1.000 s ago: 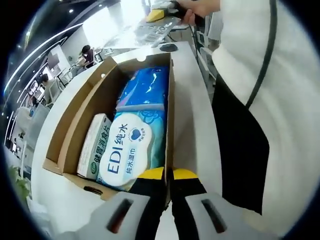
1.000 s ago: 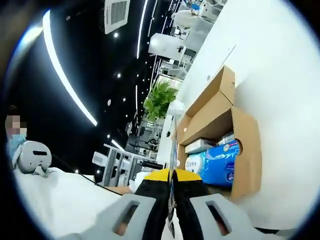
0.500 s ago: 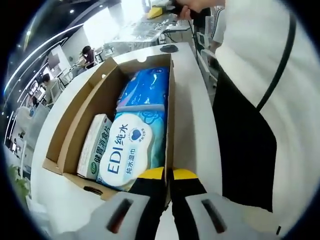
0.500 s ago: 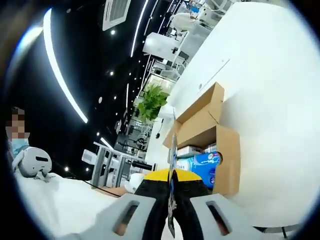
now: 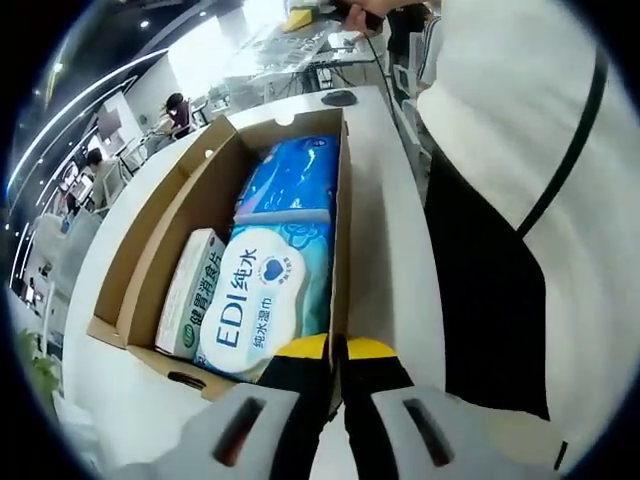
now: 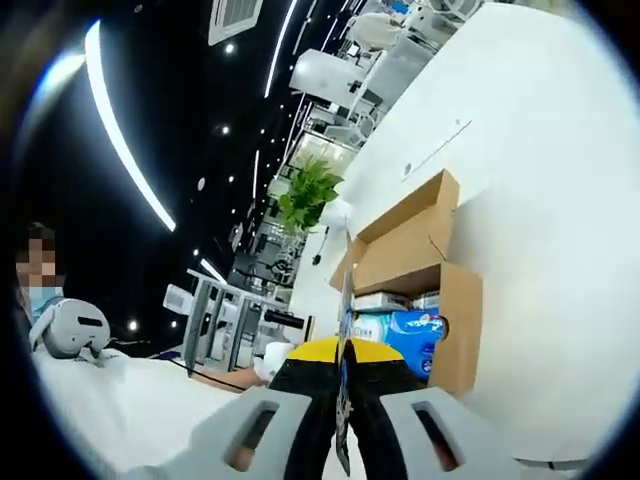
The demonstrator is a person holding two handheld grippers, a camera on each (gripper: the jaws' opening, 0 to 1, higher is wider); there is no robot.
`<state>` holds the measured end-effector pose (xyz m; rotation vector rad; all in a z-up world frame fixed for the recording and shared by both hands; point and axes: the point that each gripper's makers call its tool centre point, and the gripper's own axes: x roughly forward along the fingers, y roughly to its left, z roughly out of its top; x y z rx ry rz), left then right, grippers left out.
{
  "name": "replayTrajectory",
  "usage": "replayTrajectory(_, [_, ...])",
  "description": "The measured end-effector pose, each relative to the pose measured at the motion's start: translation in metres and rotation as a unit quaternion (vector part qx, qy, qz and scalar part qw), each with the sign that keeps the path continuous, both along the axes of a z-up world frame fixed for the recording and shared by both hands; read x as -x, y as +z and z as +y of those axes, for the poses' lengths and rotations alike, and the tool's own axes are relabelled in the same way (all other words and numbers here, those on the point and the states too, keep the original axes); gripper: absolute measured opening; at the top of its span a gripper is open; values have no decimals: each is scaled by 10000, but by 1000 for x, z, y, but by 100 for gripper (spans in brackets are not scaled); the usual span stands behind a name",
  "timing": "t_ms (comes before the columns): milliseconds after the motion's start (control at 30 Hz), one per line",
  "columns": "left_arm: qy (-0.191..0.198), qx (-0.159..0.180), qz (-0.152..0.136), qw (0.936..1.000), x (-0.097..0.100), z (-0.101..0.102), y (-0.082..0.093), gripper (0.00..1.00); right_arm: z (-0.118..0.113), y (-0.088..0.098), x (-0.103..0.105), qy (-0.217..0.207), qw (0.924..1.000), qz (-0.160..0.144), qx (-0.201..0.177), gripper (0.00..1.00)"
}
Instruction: Operate the shoe box by opening the lid, removing the specified soft item, and placing it in the target area until the item is outside and the box remains undamaged.
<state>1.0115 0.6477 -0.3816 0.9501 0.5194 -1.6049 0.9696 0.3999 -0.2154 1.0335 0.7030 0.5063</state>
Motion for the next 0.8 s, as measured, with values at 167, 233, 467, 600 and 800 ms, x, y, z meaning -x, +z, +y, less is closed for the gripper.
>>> replayTrajectory(167, [-8, -10, -5, 10000, 1, -1, 1, 3, -4, -1, -6, 2, 10000, -29, -42, 0])
replayTrajectory(233, [23, -4, 2, 10000, 1, -1, 2, 3, -3, 0, -10, 12, 10000, -22, -88, 0])
replayTrajectory(467, [-58, -2, 25, 10000, 1, -1, 2, 3, -6, 5, -12, 297, 9996, 36, 16, 0])
replayTrajectory(600, [-64, -2, 25, 10000, 1, -1, 1, 3, -13, 12, -15, 576, 9982, 55, 182, 0])
replayTrajectory(800, [-81, 1, 22, 10000, 0, 0, -1, 3, -25, 4, -10, 689, 9957, 384, 480, 0])
